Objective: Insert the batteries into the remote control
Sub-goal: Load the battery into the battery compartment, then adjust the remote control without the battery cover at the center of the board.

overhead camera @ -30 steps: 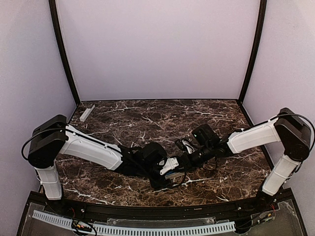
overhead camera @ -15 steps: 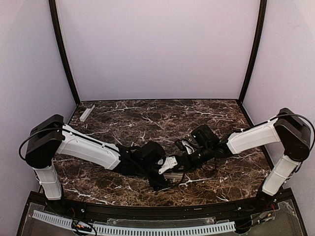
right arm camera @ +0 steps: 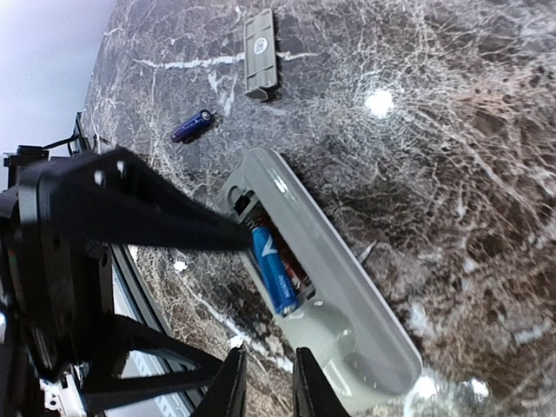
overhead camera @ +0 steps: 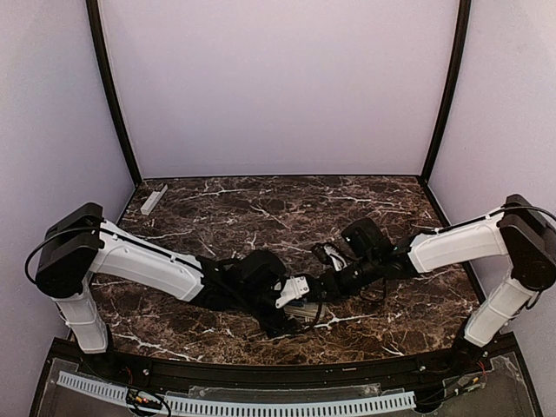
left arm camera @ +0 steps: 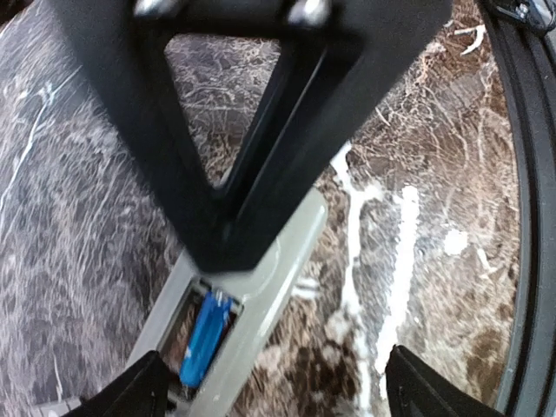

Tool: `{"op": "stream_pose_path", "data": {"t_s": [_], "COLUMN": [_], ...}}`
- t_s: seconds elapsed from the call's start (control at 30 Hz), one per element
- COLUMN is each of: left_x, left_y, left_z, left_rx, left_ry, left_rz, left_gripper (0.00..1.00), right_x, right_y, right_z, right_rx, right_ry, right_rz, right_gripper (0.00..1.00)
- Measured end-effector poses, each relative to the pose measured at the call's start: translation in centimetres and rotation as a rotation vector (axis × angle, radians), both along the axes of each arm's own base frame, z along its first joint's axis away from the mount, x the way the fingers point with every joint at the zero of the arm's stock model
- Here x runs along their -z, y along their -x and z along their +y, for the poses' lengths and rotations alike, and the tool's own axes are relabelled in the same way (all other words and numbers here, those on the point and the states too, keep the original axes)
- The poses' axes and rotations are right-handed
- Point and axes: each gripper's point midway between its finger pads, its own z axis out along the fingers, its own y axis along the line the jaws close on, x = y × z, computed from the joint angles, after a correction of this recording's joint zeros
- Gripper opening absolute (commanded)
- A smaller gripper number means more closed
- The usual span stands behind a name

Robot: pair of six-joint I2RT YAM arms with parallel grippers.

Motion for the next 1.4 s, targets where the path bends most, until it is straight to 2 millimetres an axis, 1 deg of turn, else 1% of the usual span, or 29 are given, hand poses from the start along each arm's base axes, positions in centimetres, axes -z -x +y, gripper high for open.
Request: {"op": "stream_pose_path", "data": {"t_s": [0.03,0.07,0.13,0.2,0.27,0.33,0.47,0.53,0.63,0.87,0.97,1.1,1.27,1.4], "left_x": [-0.3,-0.6,-1.8,-3.3,-4.2,-4.5,-3.9,-3.5,-2.4,0.9,1.7,2.1,2.1,2.1], "left_y": [0.1,0.3,0.3,-0.4,-1.0,-2.3,-4.1,-4.3,-3.9,-2.9,-2.6,-2.5,-2.6,-2.7], "left_z": [0.3,0.7,1.1,1.2,1.4,2.0,3.5,3.7,3.6,3.7,3.8,3.8,3.9,3.9], "left_rx": [0.007,0.011,0.019,0.018,0.02,0.016,0.017,0.033,0.067,0.136,0.148,0.153,0.147,0.133], "left_ry": [0.005,0.009,0.025,0.05,0.067,0.07,0.039,0.028,0.011,-0.046,-0.059,-0.061,-0.057,-0.054], "left_rz": [-0.008,-0.016,-0.045,-0.077,-0.098,-0.107,-0.124,-0.126,-0.113,-0.063,-0.045,-0.034,-0.024,-0.013], "left_gripper": [0.96,0.97,0.98,0.99,0.98,0.99,0.99,0.98,0.97,0.94,0.92,0.89,0.82,0.79], "right_x": [-0.3,-0.7,-1.5,-2.2,-2.2,-1.5,0.9,2.0,3.0,3.6,4.0,3.9,3.9,3.9], "right_y": [0.1,0.2,0.3,0.5,0.8,1.4,3.0,3.8,4.3,4.2,4.2,3.7,2.9,2.4], "right_z": [-0.2,-0.4,-0.8,-1.2,-1.6,-2.3,-4.0,-4.7,-5.2,-4.7,-4.5,-4.0,-3.6,-3.7], "right_rx": [0.002,0.004,0.01,0.017,0.019,0.019,0.019,0.016,0.013,0.005,0.003,0.005,0.015,0.031], "right_ry": [-0.001,-0.004,-0.007,-0.01,-0.007,0.007,0.063,0.087,0.107,0.093,0.092,0.086,0.091,0.101], "right_rz": [-0.006,-0.014,-0.029,-0.042,-0.042,-0.029,0.025,0.054,0.082,0.092,0.095,0.086,0.071,0.066], "right_gripper": [0.19,0.2,0.2,0.2,0.21,0.21,0.2,0.2,0.2,0.19,0.18,0.17,0.17,0.17]}}
